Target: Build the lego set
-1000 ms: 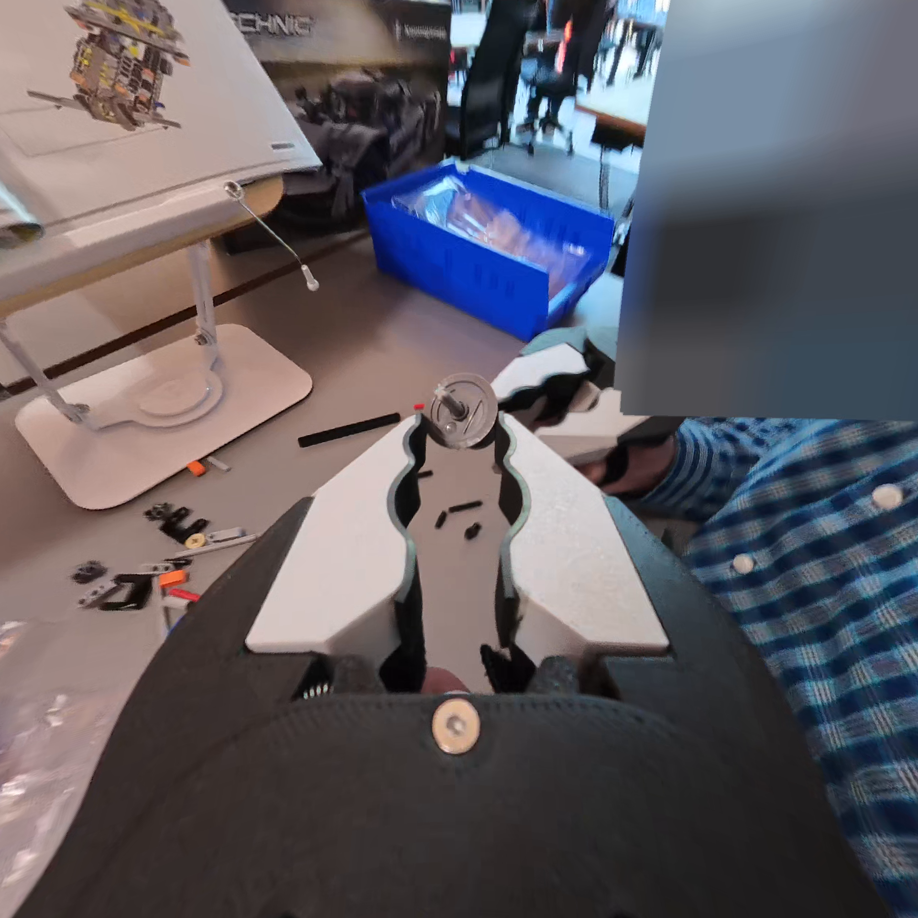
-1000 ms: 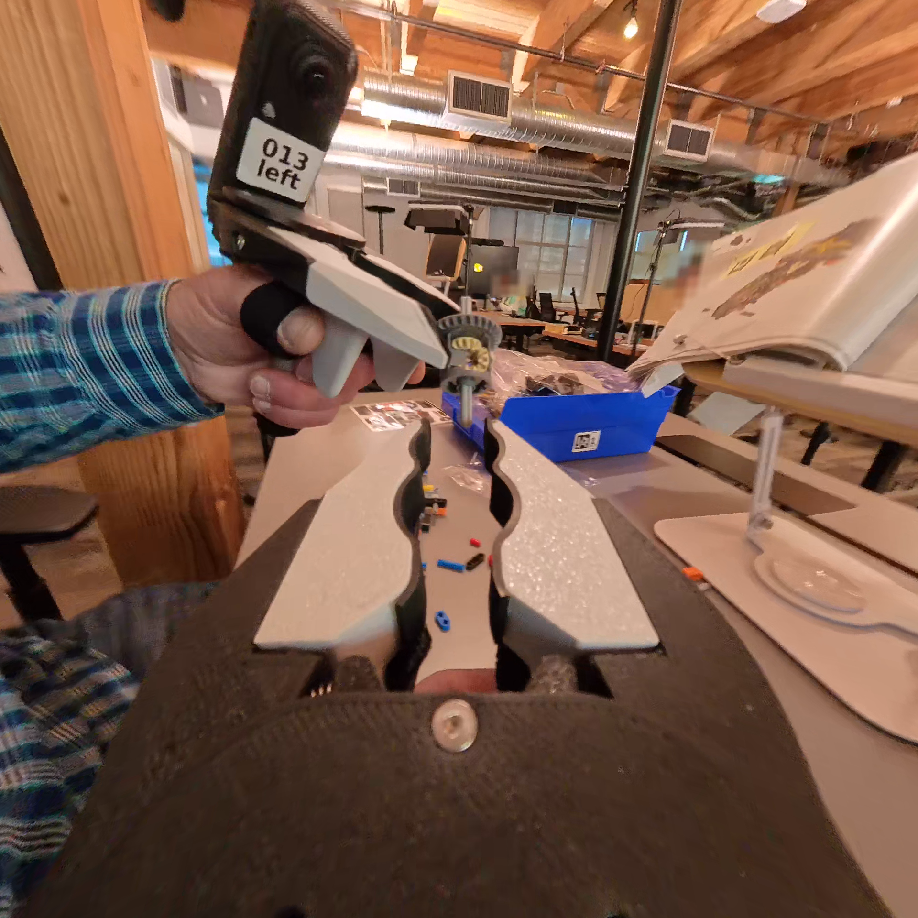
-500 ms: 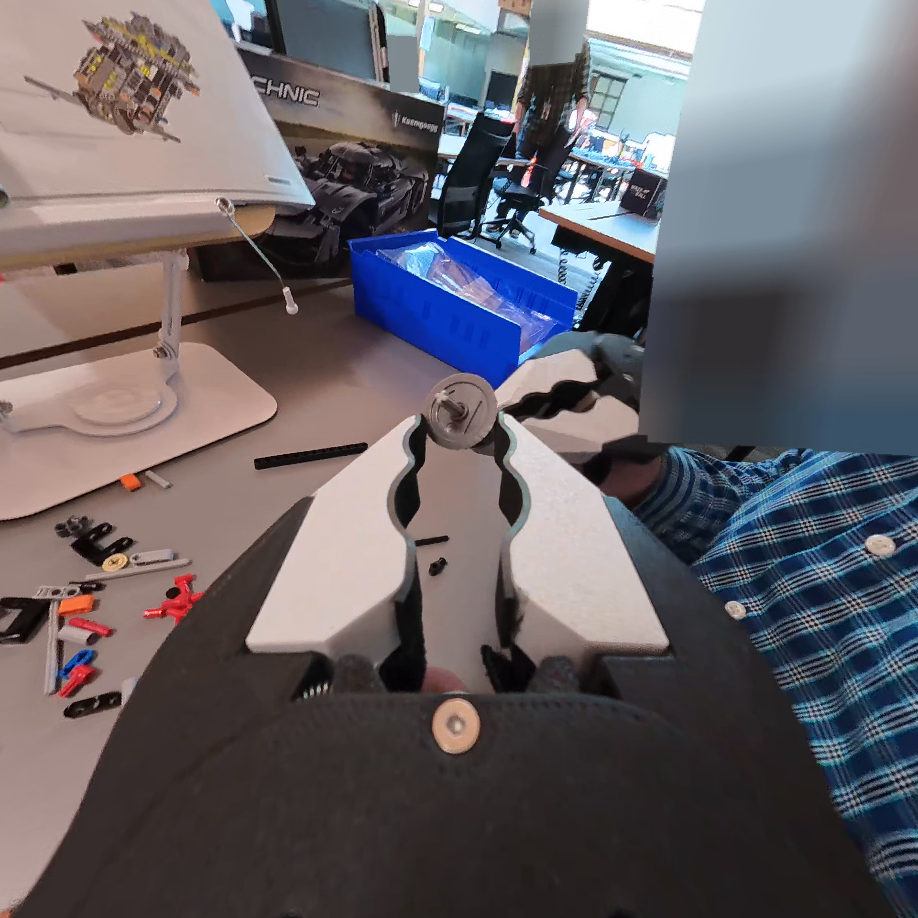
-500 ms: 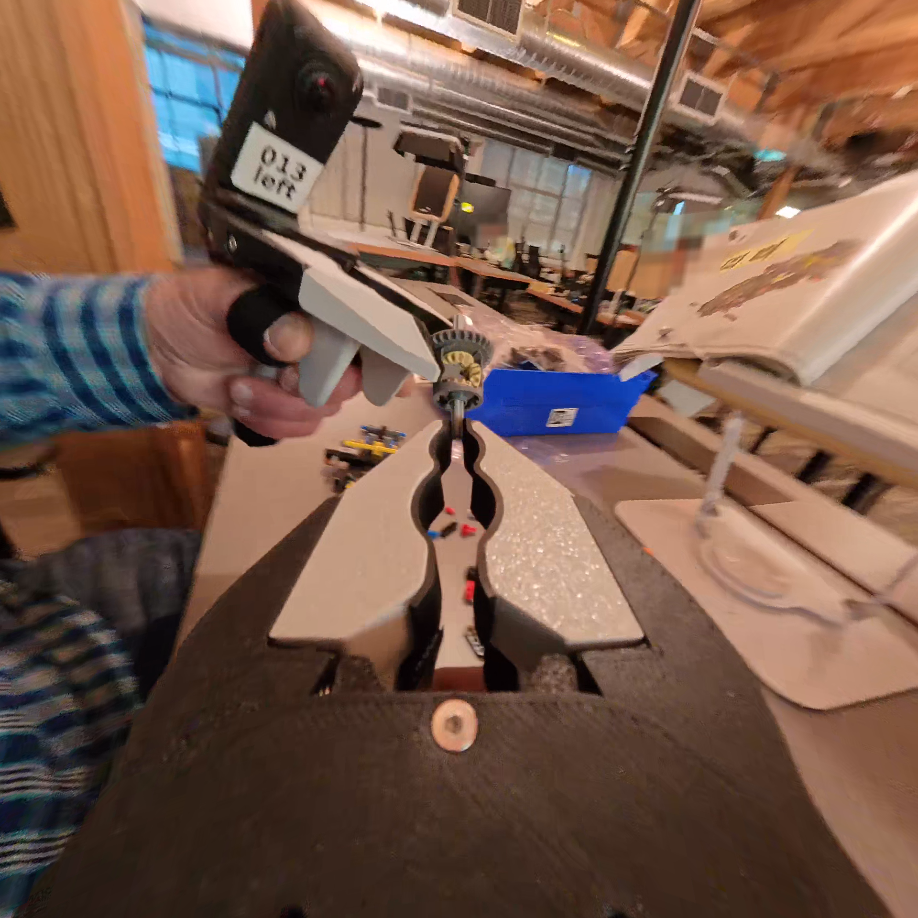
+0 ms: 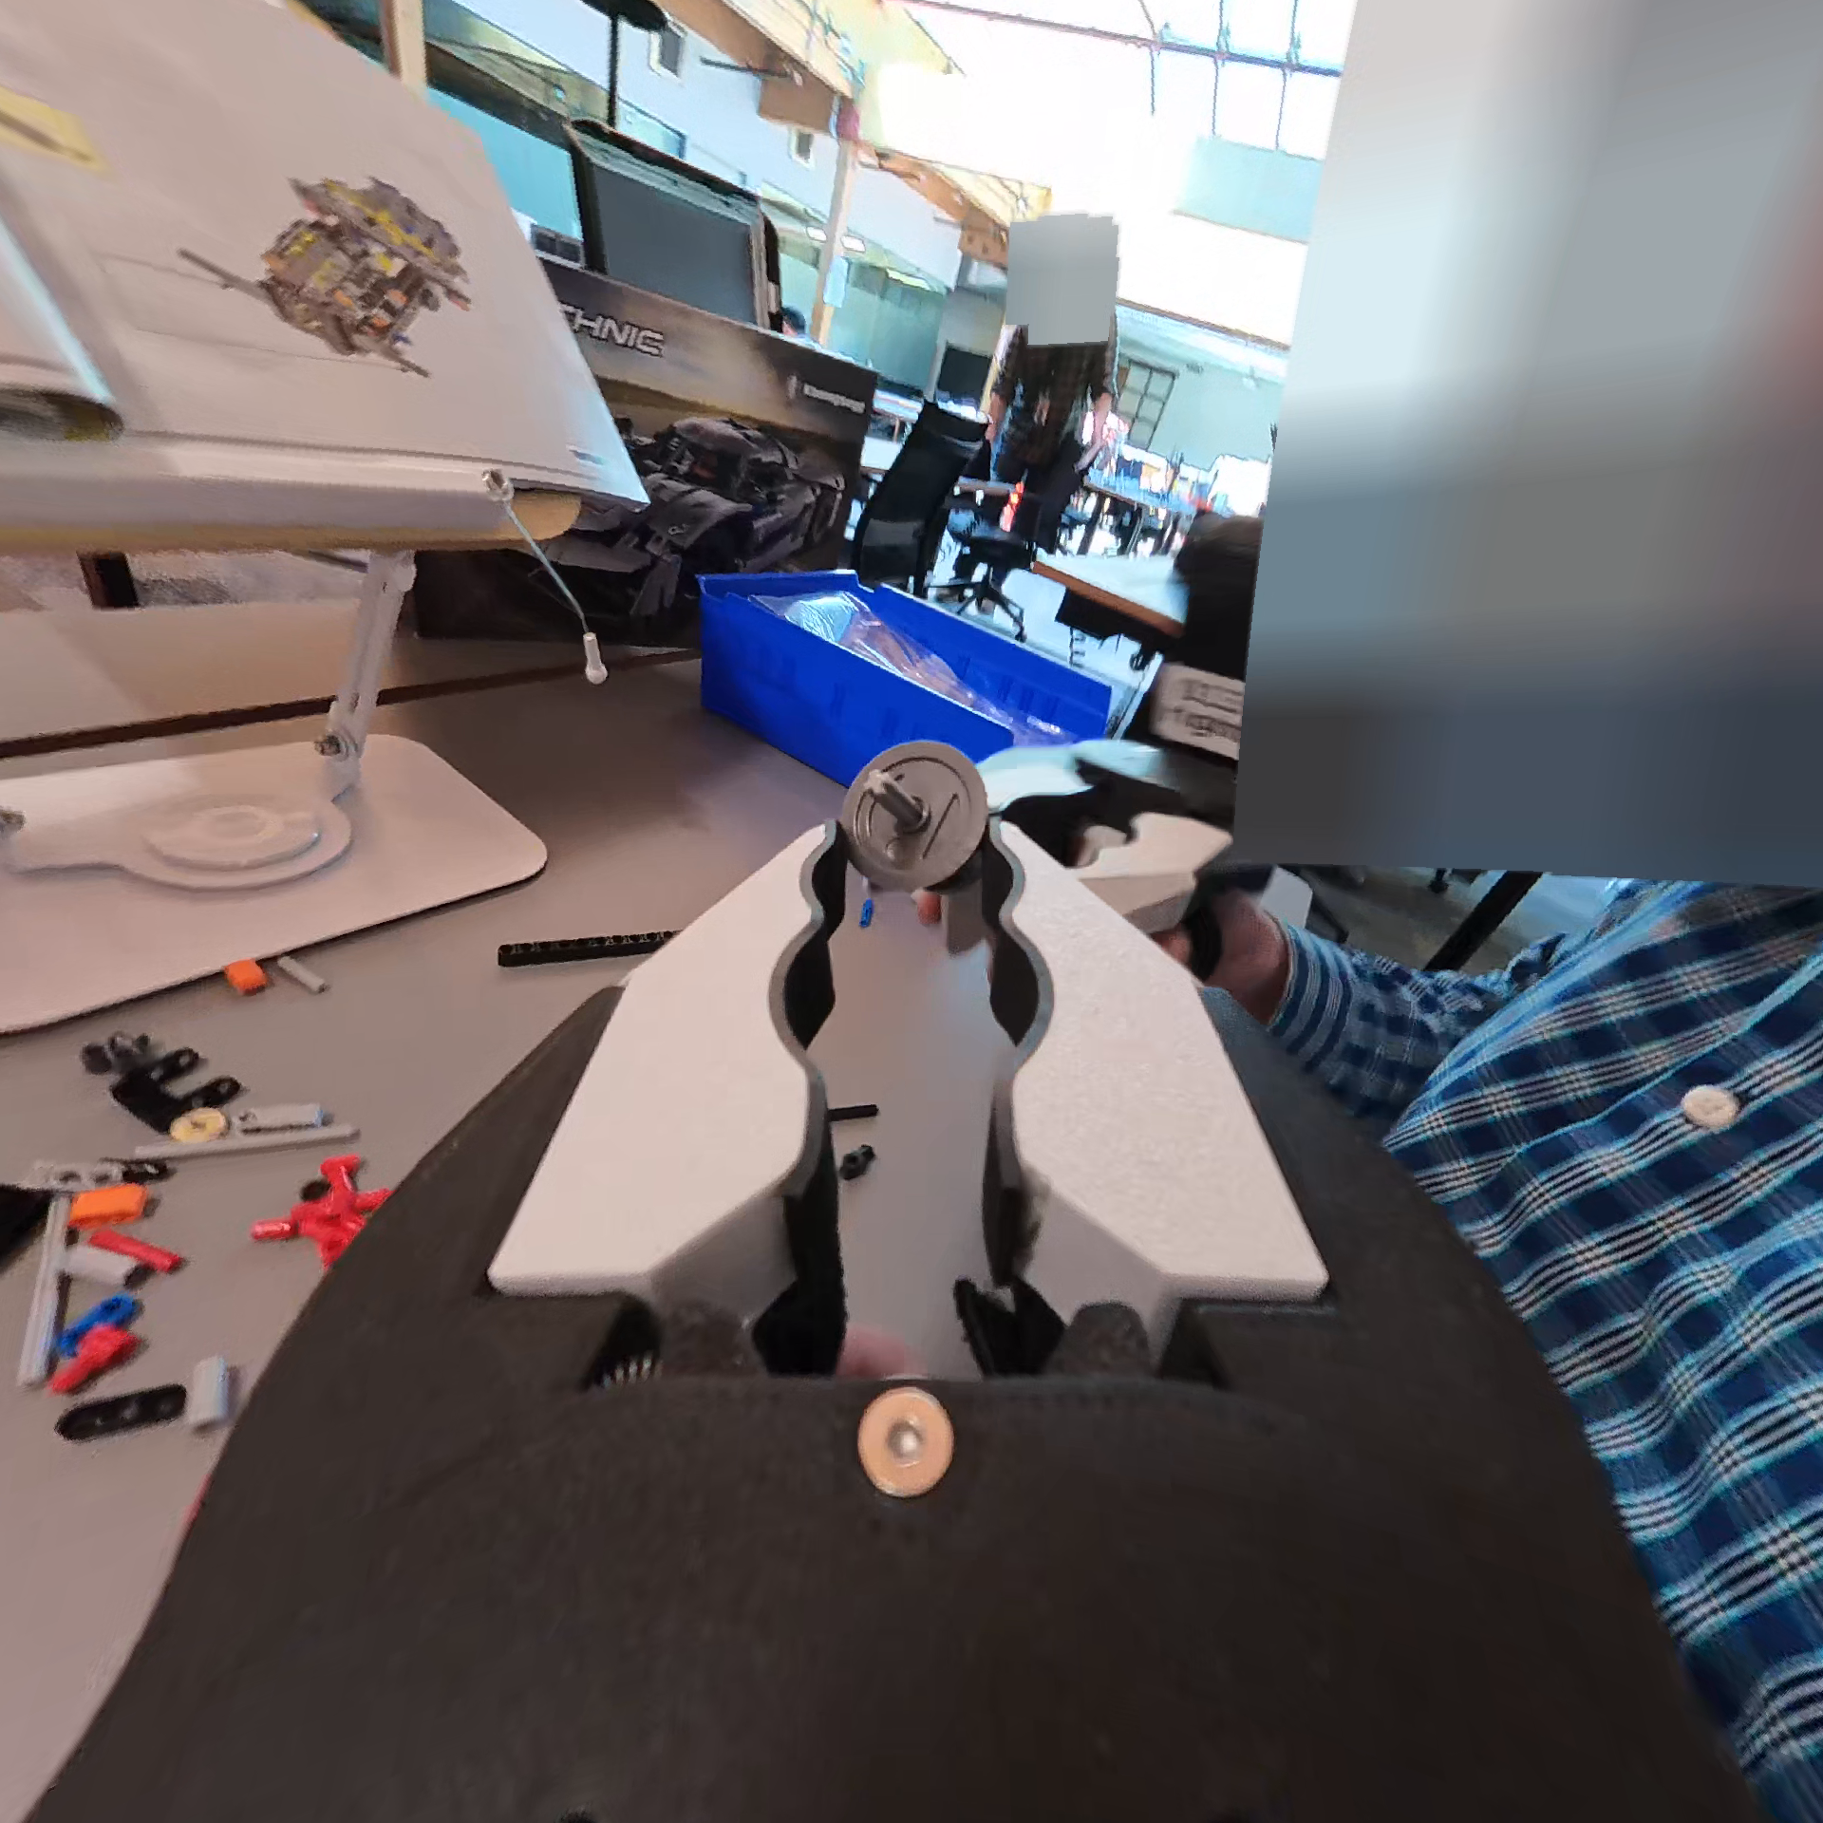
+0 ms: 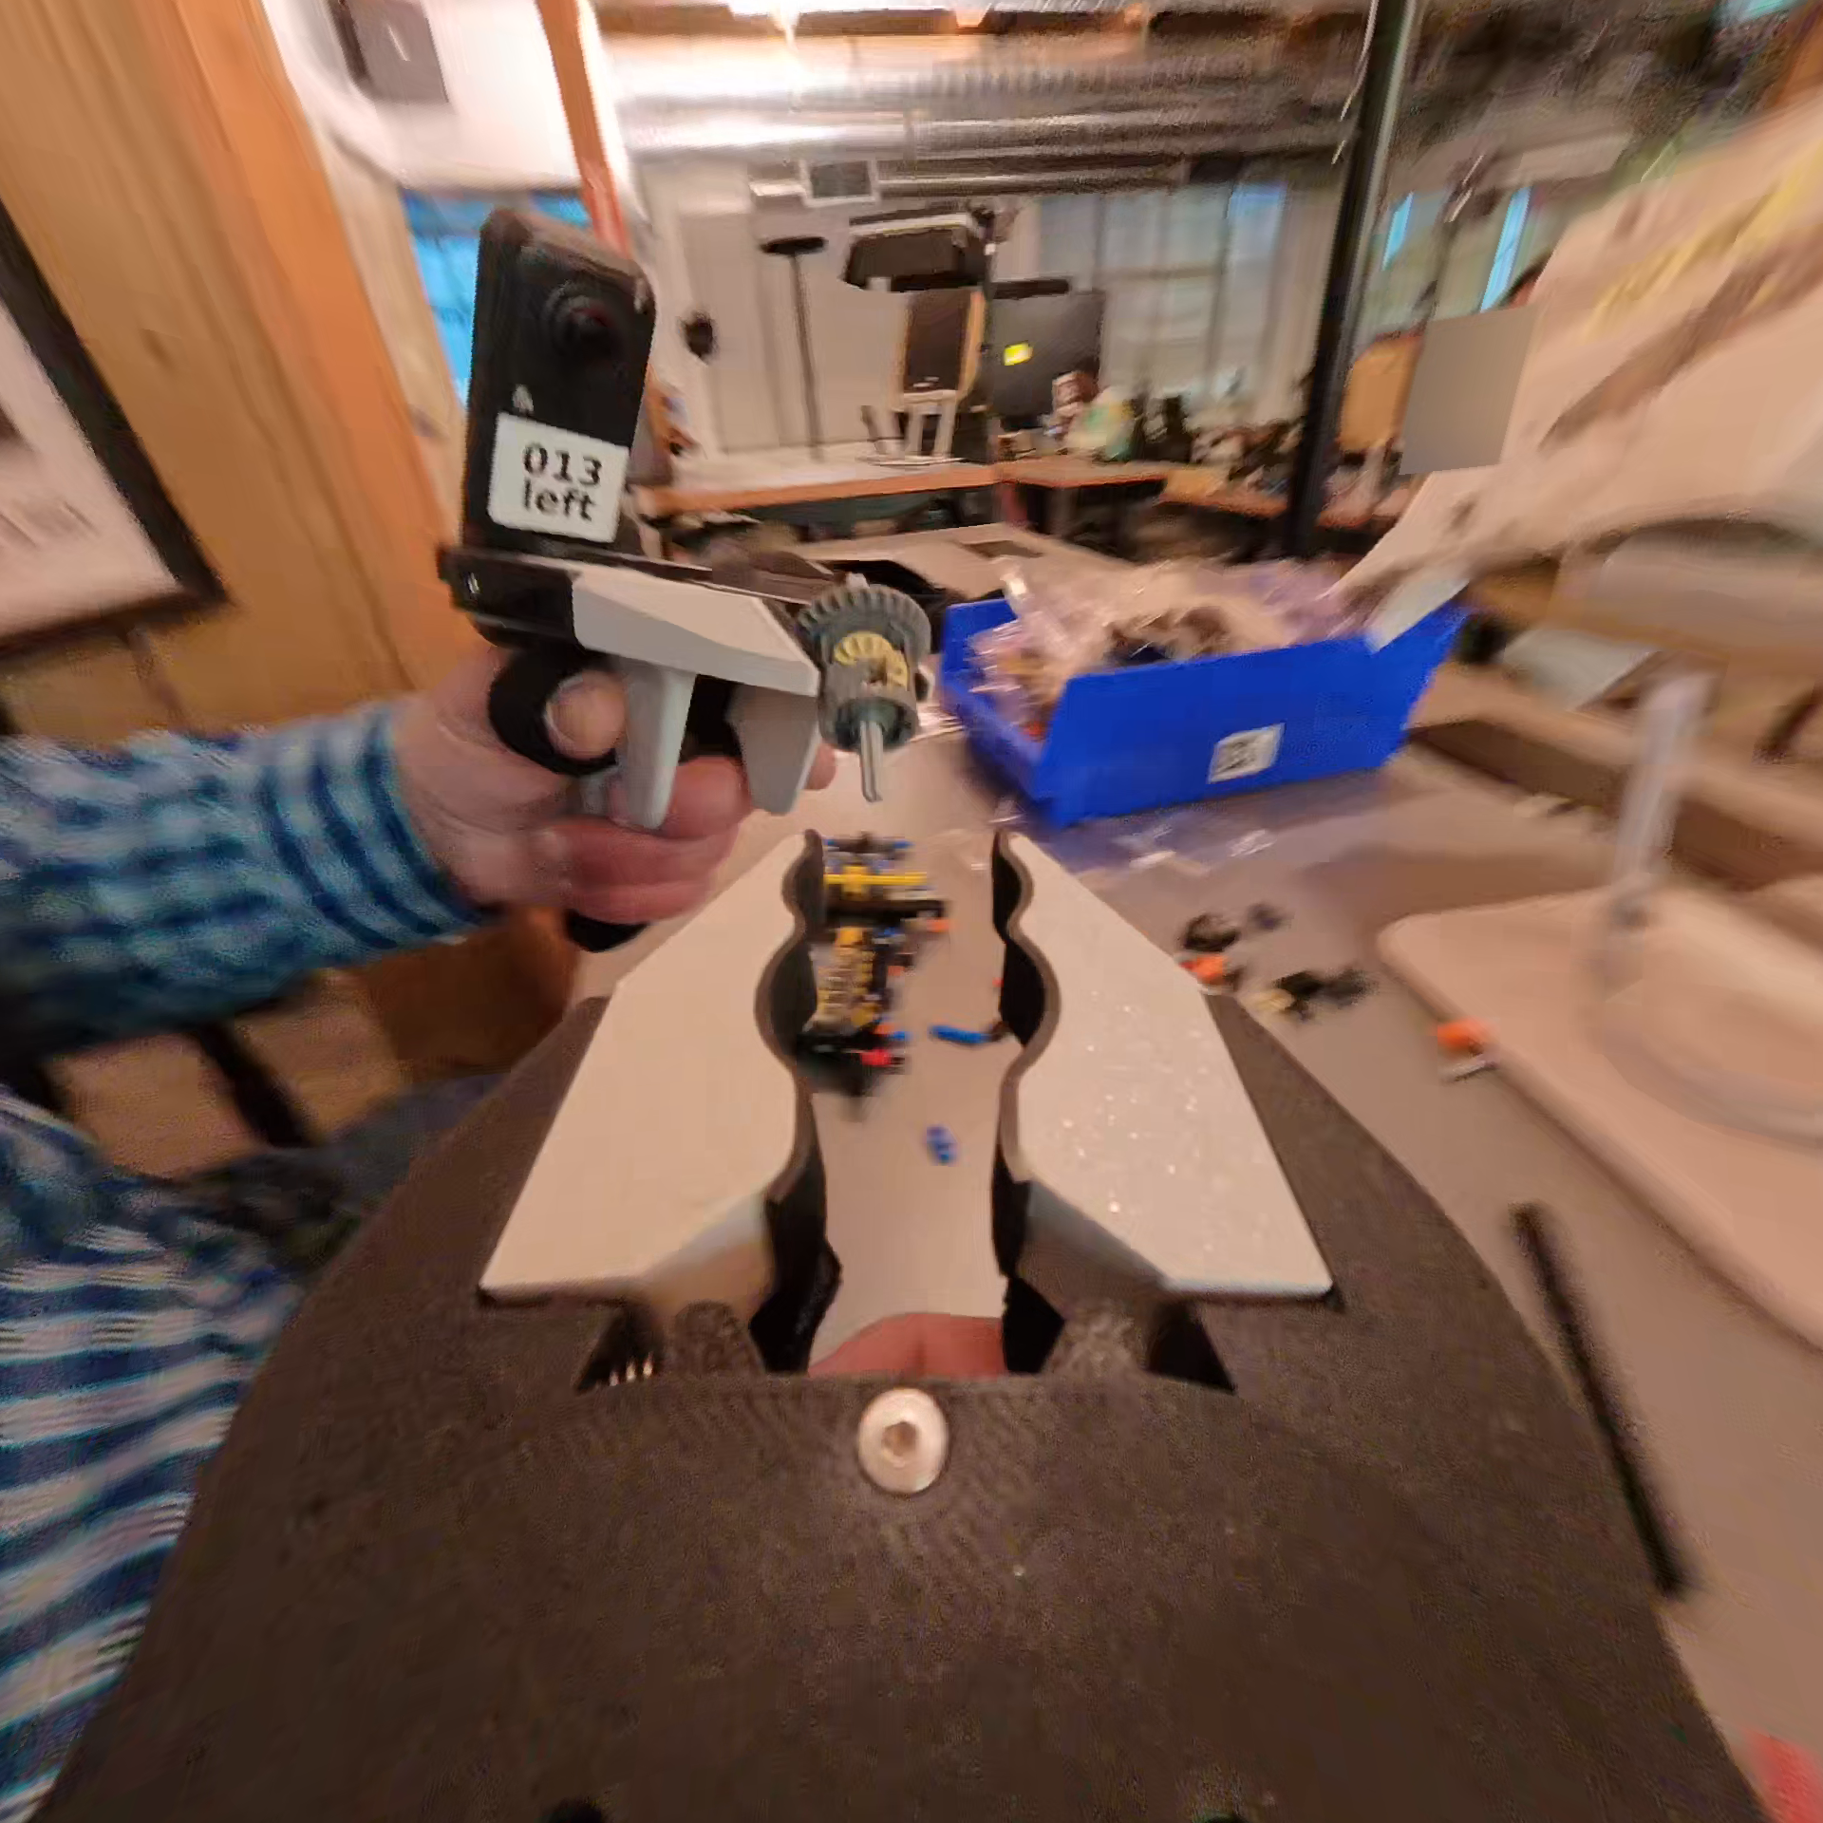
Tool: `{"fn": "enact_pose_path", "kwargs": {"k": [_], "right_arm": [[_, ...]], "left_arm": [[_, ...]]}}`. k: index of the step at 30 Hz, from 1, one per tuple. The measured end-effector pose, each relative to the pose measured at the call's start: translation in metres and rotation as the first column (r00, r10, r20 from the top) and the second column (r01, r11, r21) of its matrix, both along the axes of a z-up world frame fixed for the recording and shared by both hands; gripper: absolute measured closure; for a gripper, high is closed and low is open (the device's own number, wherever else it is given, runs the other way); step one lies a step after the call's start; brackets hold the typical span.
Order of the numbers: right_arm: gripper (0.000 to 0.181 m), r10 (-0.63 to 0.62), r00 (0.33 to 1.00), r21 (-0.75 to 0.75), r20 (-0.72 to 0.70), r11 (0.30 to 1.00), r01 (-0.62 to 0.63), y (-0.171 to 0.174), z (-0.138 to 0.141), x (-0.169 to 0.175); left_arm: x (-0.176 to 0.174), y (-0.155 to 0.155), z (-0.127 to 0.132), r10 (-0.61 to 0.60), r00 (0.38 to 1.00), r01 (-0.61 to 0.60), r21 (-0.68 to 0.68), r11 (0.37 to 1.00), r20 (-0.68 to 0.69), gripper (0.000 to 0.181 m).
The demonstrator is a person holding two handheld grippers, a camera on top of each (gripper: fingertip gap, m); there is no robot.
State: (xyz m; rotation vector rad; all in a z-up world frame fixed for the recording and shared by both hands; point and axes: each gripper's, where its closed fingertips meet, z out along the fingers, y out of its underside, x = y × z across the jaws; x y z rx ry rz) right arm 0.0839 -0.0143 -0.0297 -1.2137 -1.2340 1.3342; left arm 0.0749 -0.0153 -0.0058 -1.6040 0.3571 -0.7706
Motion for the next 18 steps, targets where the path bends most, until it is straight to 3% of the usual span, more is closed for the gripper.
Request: {"fn": "enact_pose_path", "kwargs": {"k": [3, 5, 10, 18], "right_arm": [[0.151, -0.137, 0.99, 0.353, 0.031, 0.928, 0.117, -0.002, 0.002, -0.002], [0.147, -0.161, 0.986, 0.465, 0.036, 0.876, 0.126, -0.007, 0.004, -0.005], [0.143, -0.142, 0.985, 0.468, 0.102, 0.88, 0.079, -0.005, 0.001, -0.016], [0.162, -0.151, 0.974, 0.569, 0.166, 0.822, 0.031, -0.016, -0.012, -0.03]], "left_arm": [[-0.005, -0.001, -0.004, 0.032, 0.997, -0.031, -0.02, 0.999, 0.072, 0.156], [-0.009, -0.001, -0.006, 0.06, 0.988, -0.057, -0.027, 0.998, 0.139, 0.156], [-0.007, -0.005, -0.023, 0.081, 0.977, -0.068, -0.07, 0.995, 0.197, 0.156], [-0.007, -0.01, -0.031, 0.093, 0.956, -0.069, -0.093, 0.993, 0.279, 0.156]]}}
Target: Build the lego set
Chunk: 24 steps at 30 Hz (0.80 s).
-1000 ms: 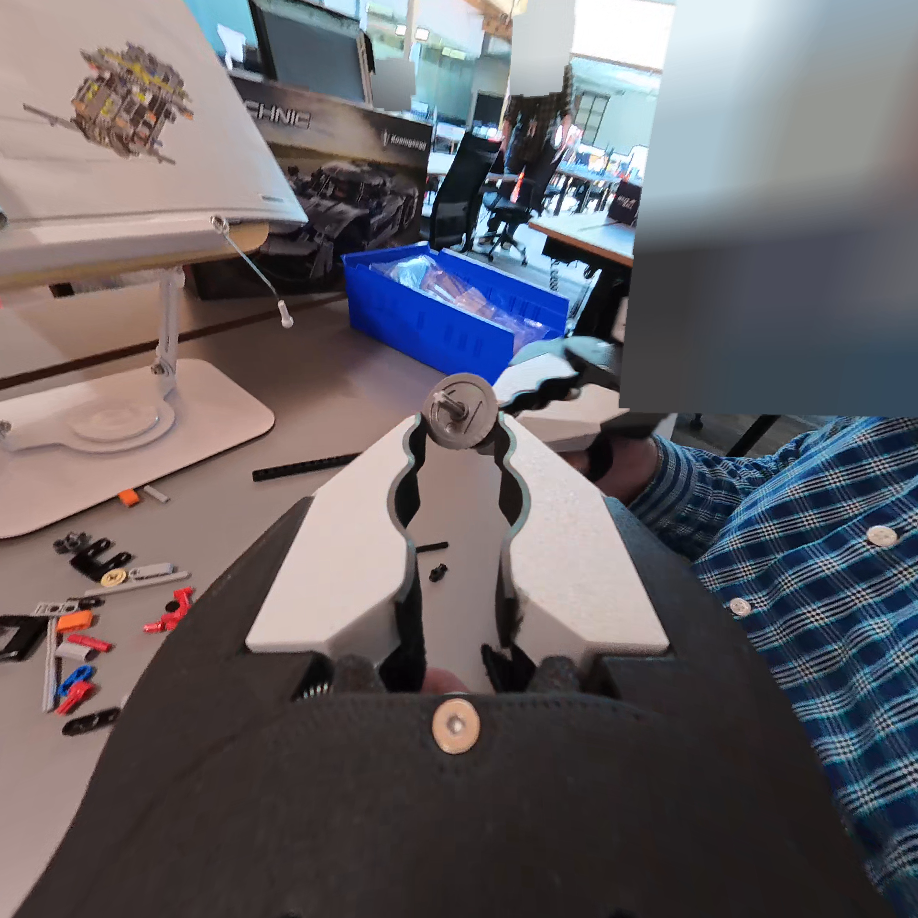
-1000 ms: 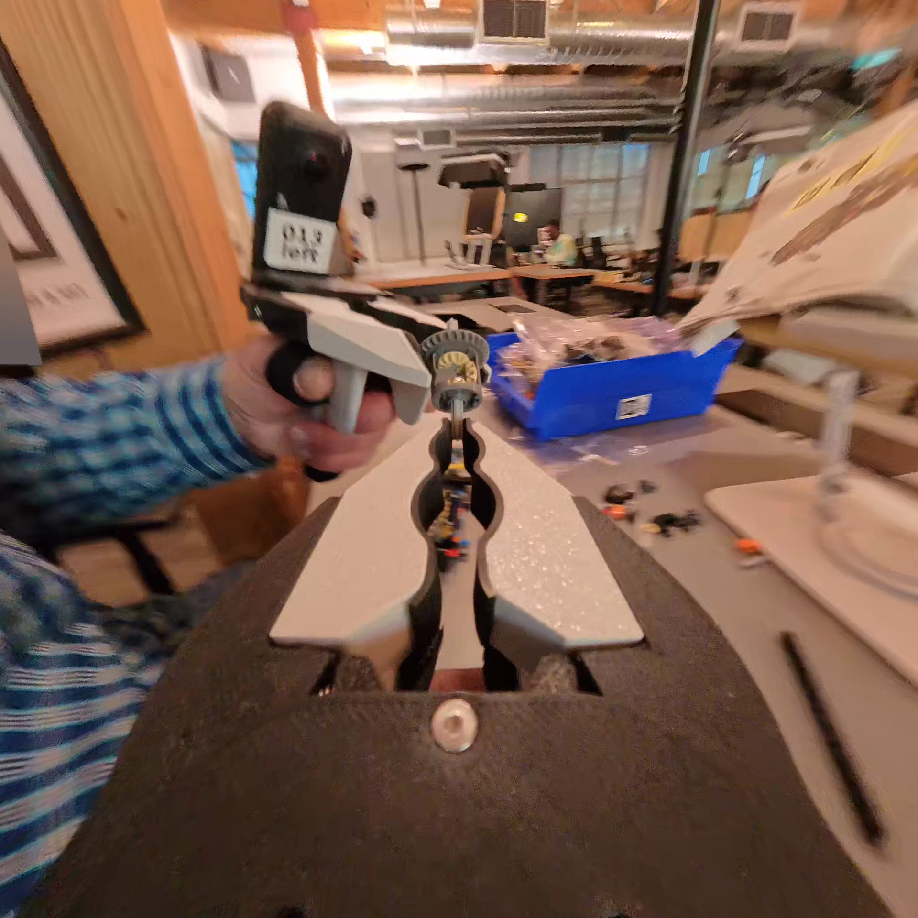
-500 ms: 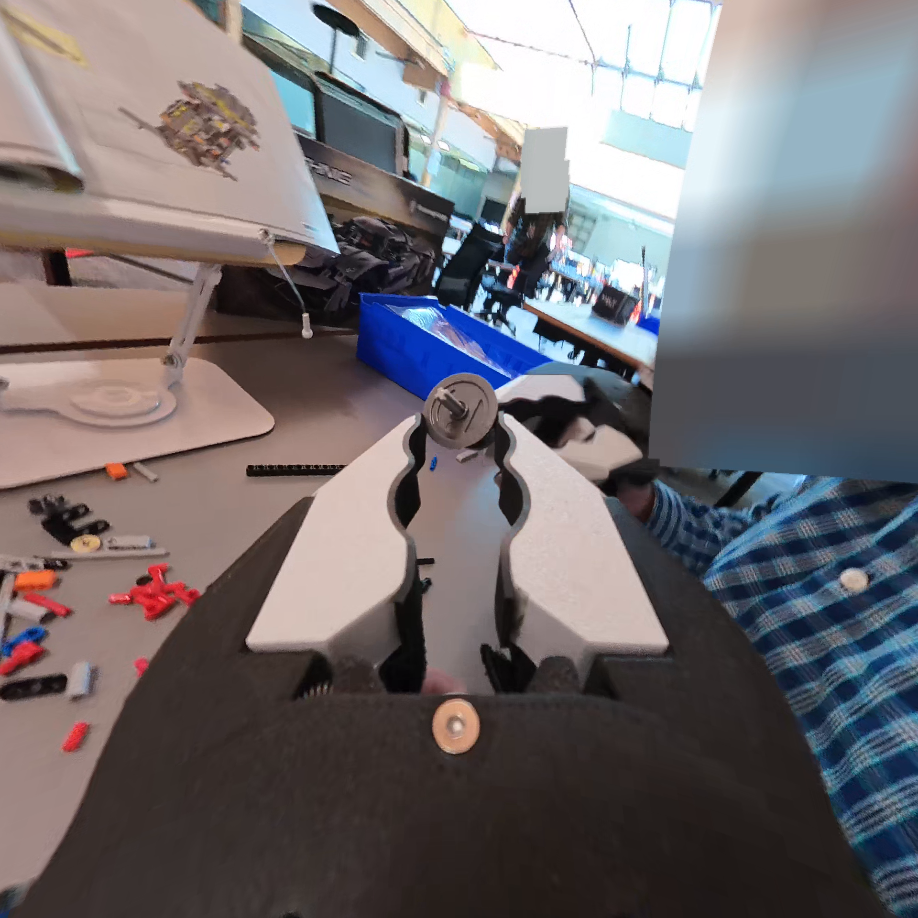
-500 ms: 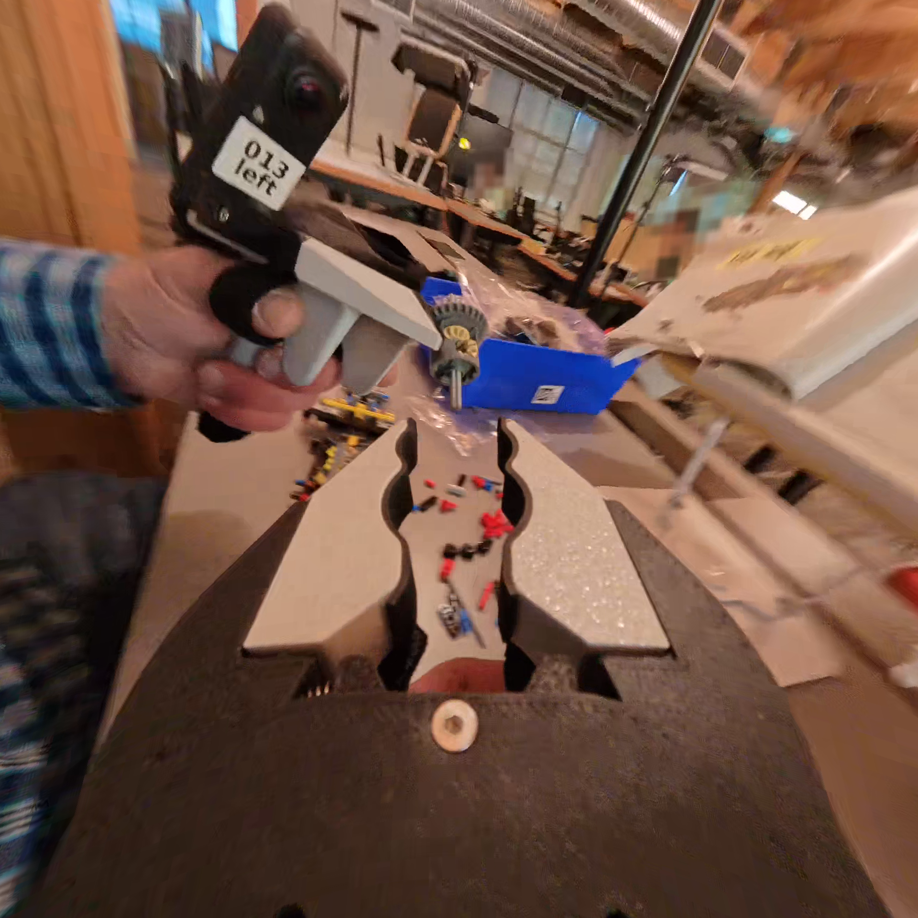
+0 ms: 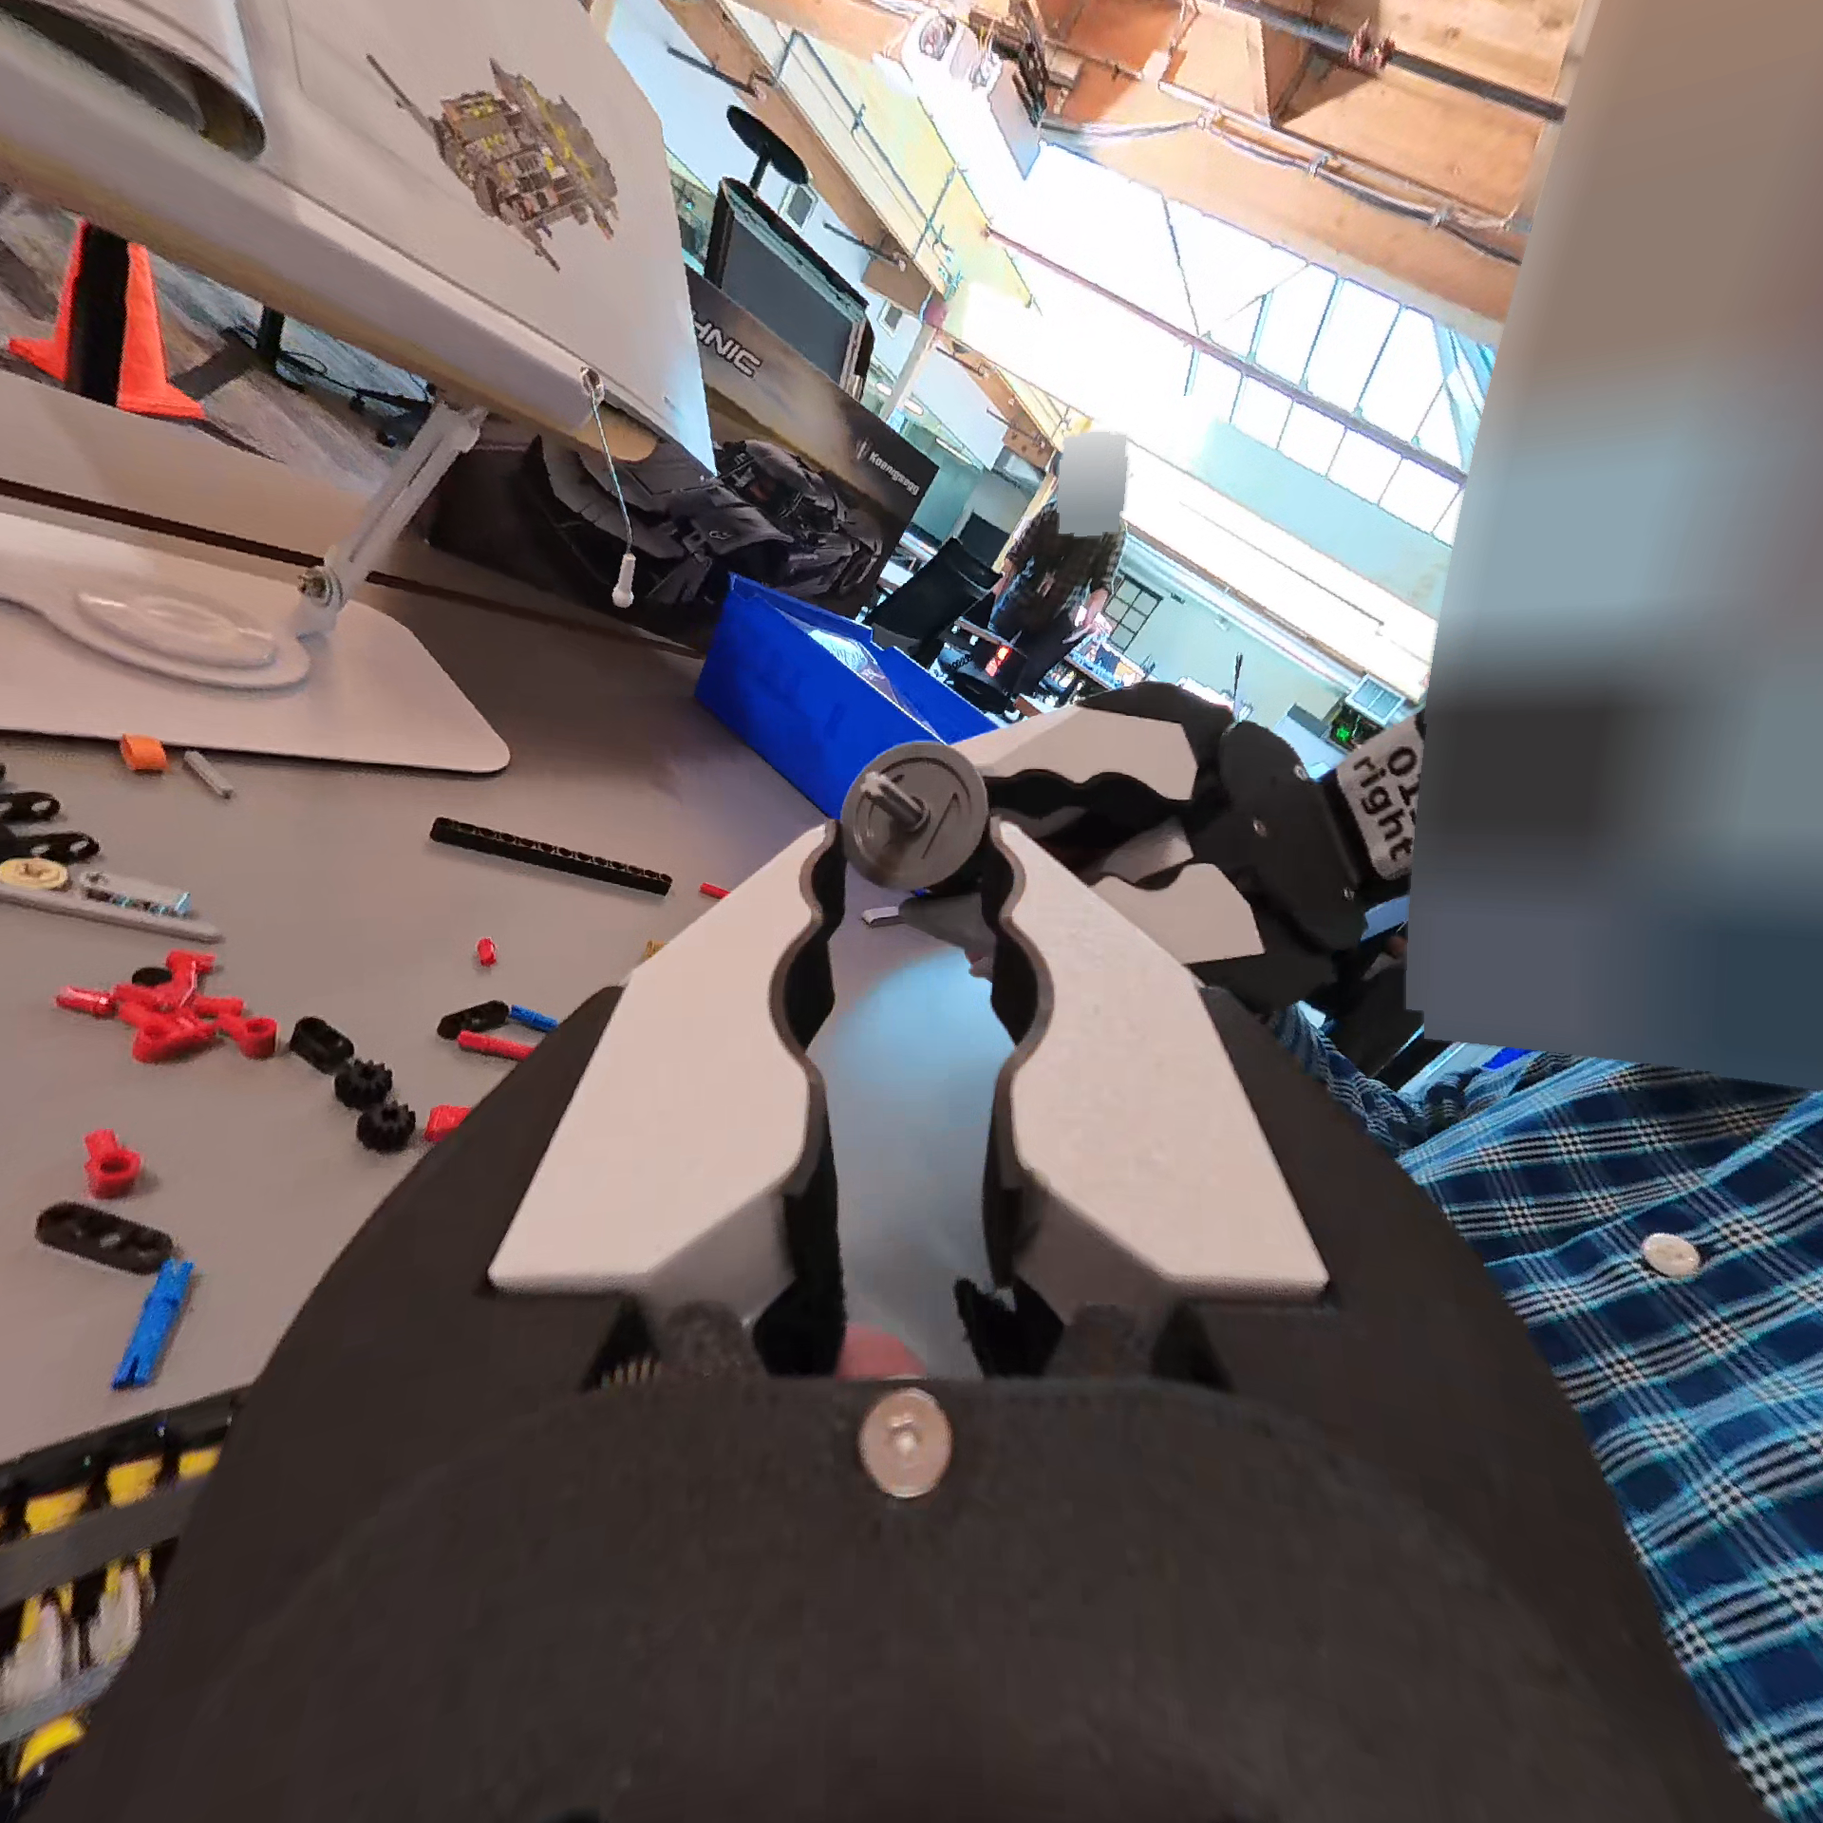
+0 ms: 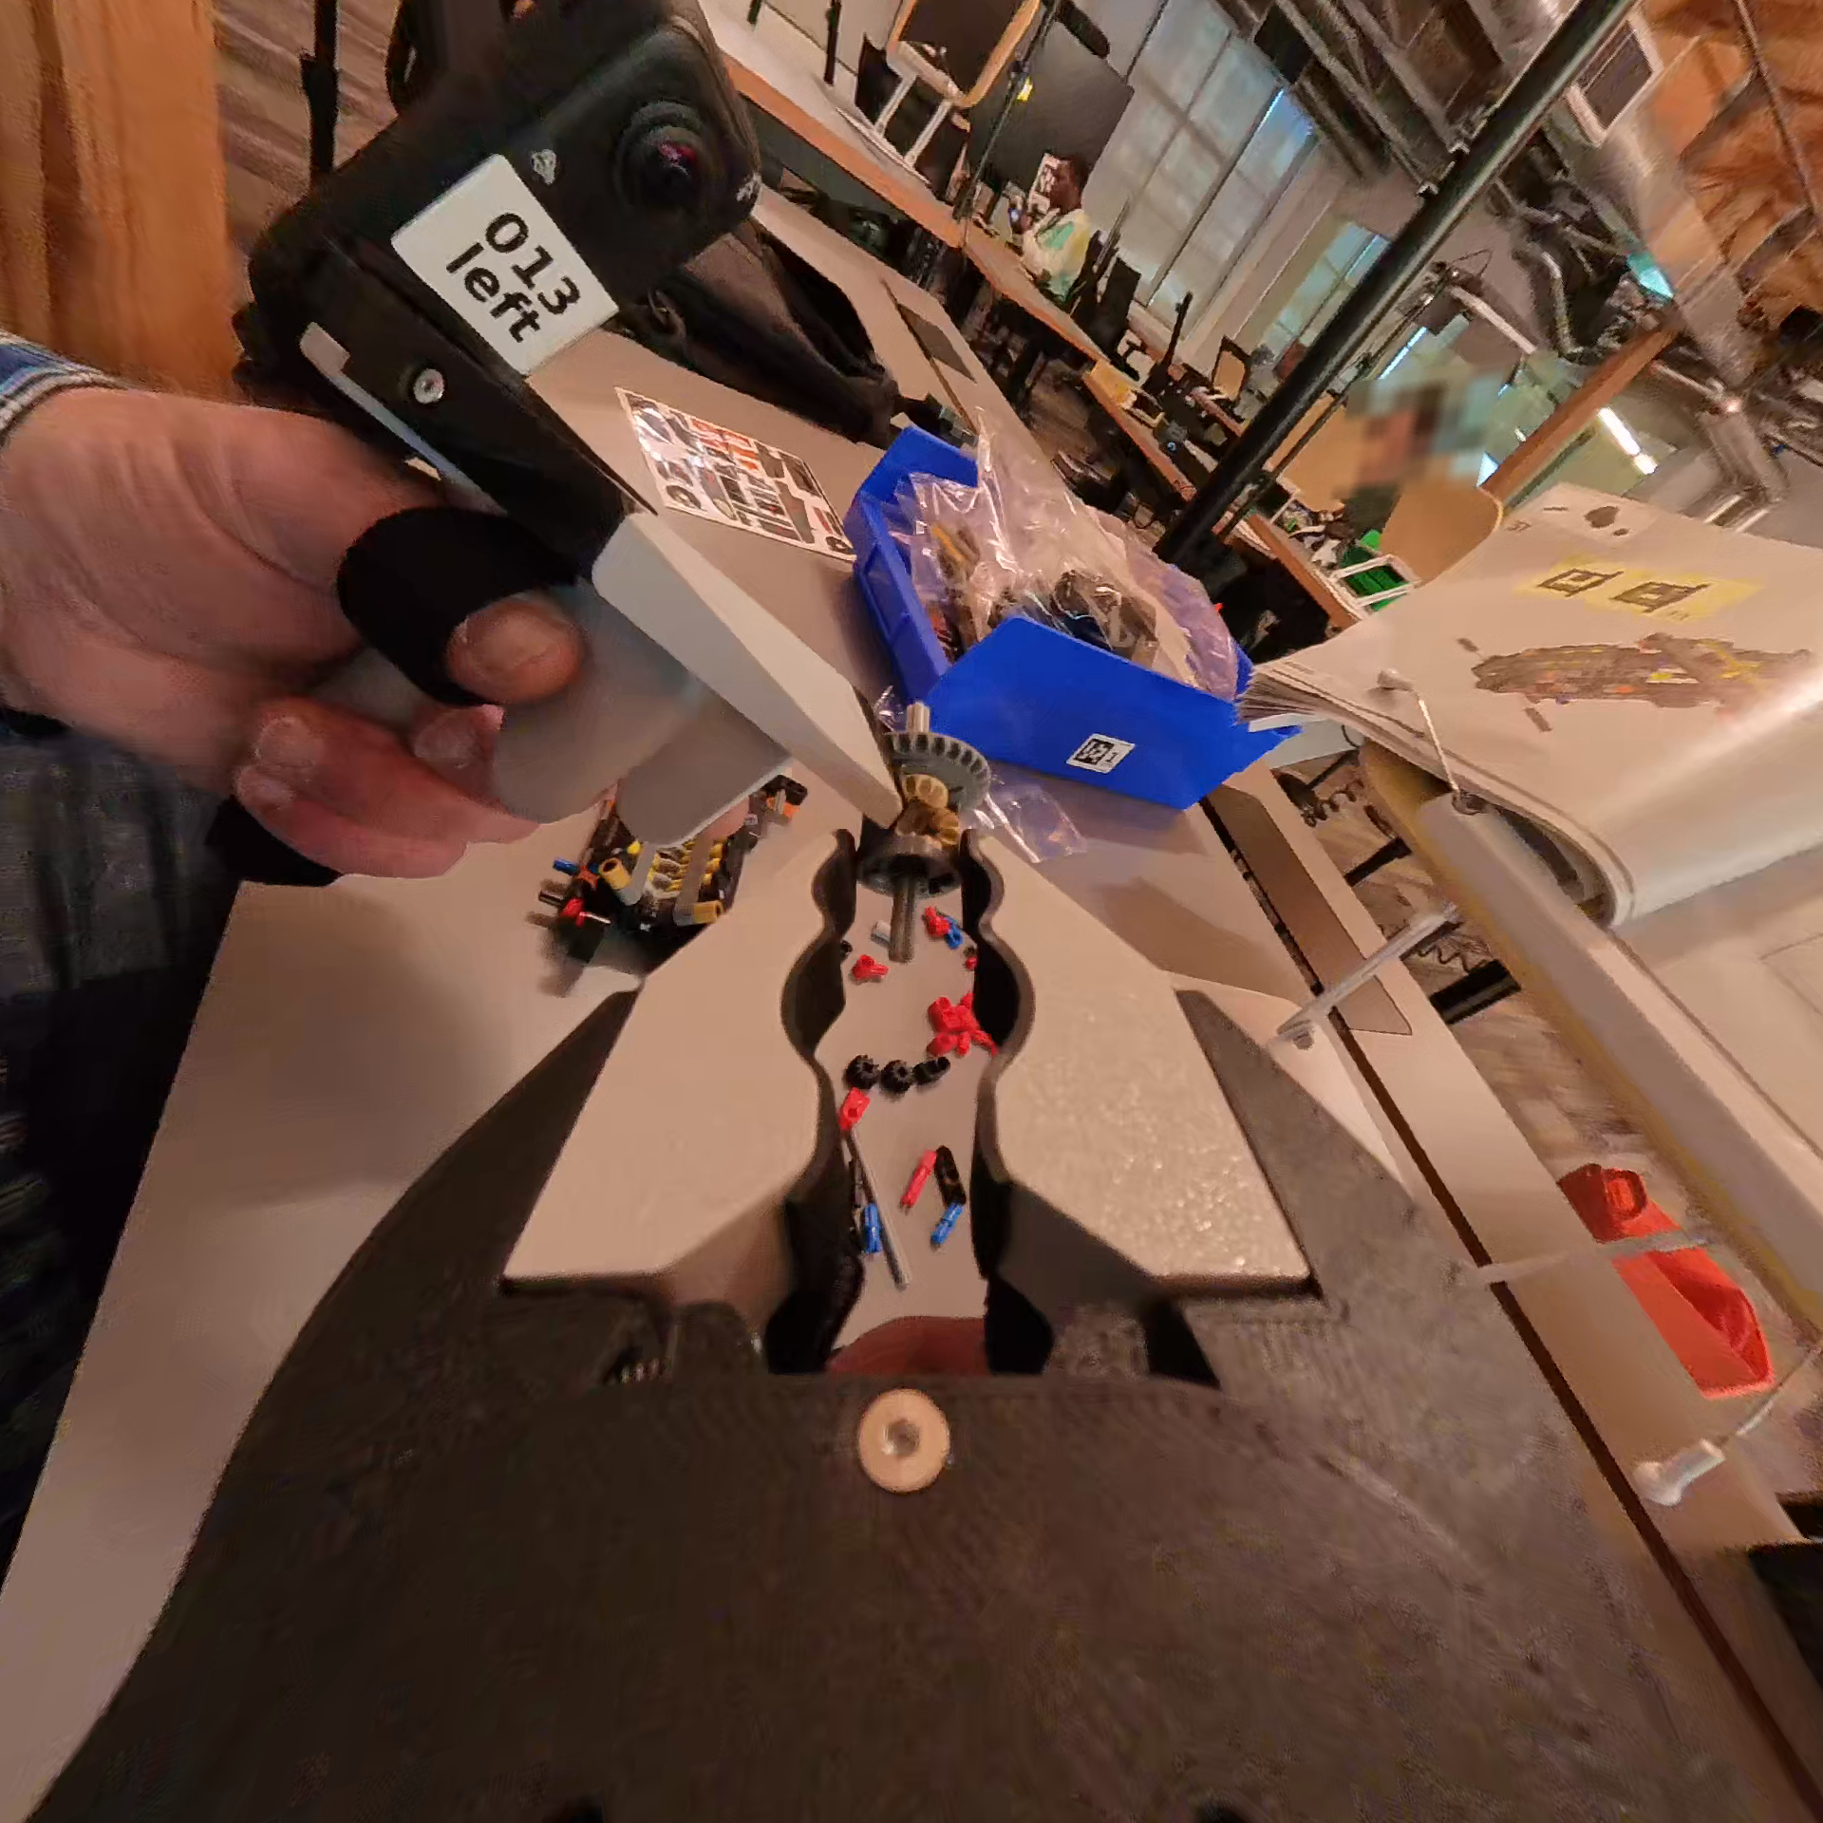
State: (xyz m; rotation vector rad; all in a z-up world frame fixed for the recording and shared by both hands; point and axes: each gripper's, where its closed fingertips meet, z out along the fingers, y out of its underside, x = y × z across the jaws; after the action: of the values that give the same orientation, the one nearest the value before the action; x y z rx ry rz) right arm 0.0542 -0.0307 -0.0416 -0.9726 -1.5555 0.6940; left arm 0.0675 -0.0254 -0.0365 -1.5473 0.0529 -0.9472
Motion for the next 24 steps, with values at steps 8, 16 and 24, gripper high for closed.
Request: {"fn": "enact_pose_path", "kwargs": {"k": [8, 16, 24], "right_arm": [[0.163, 0.028, 0.999, -0.064, 0.016, 0.998, -0.027, -0.021, -0.02, 0.005], [0.163, 0.042, 0.997, -0.143, 0.069, 0.989, -0.032, -0.027, -0.051, 0.007], [0.163, 0.028, 0.994, -0.158, 0.105, 0.987, -0.011, -0.019, -0.069, 0.006]], "left_arm": [[0.002, -0.023, -0.015, 0.024, 0.999, -0.023, -0.043, 0.999, 0.035, 0.153], [-0.046, -0.064, -0.044, 0.14, 0.963, -0.162, -0.078, 0.984, -0.232, 0.129], [-0.172, -0.079, -0.078, 0.292, 0.705, -0.454, -0.095, 0.886, -0.646, 0.125]]}}
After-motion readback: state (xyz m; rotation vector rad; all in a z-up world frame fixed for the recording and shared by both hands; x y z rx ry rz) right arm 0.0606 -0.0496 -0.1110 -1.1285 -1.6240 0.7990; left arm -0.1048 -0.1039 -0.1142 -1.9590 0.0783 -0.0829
